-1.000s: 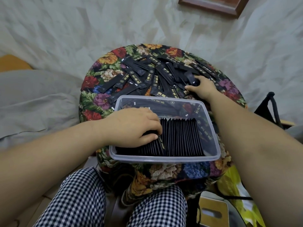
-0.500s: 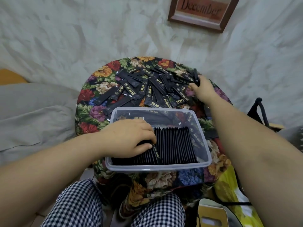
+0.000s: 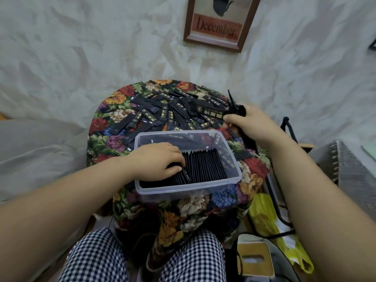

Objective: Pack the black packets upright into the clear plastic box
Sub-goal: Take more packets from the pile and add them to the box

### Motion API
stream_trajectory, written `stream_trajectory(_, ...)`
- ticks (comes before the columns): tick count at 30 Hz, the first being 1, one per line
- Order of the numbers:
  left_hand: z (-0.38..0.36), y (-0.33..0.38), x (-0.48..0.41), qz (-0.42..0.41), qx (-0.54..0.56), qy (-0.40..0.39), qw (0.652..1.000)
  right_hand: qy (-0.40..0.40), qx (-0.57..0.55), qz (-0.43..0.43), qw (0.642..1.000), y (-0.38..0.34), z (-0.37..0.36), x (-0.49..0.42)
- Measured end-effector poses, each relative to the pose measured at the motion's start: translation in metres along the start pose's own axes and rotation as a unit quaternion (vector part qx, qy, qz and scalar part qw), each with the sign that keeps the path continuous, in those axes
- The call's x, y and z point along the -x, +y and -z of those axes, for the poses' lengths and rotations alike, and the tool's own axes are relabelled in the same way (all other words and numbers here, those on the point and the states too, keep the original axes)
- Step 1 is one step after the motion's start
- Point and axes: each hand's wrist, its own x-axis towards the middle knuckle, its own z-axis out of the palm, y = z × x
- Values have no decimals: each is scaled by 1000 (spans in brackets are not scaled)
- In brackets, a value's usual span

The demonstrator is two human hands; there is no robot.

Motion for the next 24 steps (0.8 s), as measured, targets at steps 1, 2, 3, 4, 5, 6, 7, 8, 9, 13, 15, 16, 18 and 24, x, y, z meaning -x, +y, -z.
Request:
stream_trajectory(1,0,0,0,-1,-2,1,1000,-28,-4,-9,1000,-5,-4,15)
stream_trajectory(2,1,1,0,1,-4,0,1000,-56,-14,-23,998,-7,-9,26)
stream_trajectory(3,1,1,0,2,-6,1,1000,-79,-24,-41,996,-8,-15,34)
stream_trajectory(4,0,0,0,1,-7,3,1000,-92,-24,-59,994,-8,-22,39)
stream_trajectory(5,0,0,-1,1,-7,4,1000,-101,-6,-75,992,-6,-28,42)
stream_trajectory(6,0,0,-1,1,-8,3,1000,-107,29,-88,990,-5,-34,43)
stream_trajectory(7,0,1,-1,1,-10,3,1000,-110,69,-95,987,-4,-39,43)
stream_trajectory(8,0,1,-2,-2,-13,4,1000,-113,108,-99,983,-4,-43,43)
stream_trajectory(9,0,1,-2,-5,-14,6,1000,-113,138,-107,978,-5,-46,42)
stream_trajectory(13,1,0,0,-6,-5,17,1000,-138,183,-137,964,-9,-52,39)
stream_trajectory(15,2,0,1,-11,-2,26,1000,-163,194,-140,957,-10,-54,38)
stream_trajectory(16,2,0,1,-14,-4,25,1000,-175,202,-140,953,-10,-55,37)
stream_trajectory(18,4,0,1,-15,-5,14,1000,-195,222,-141,945,-9,-57,36)
stream_trajectory(24,3,1,-1,-18,-2,5,1000,-237,198,-141,941,-7,-56,35)
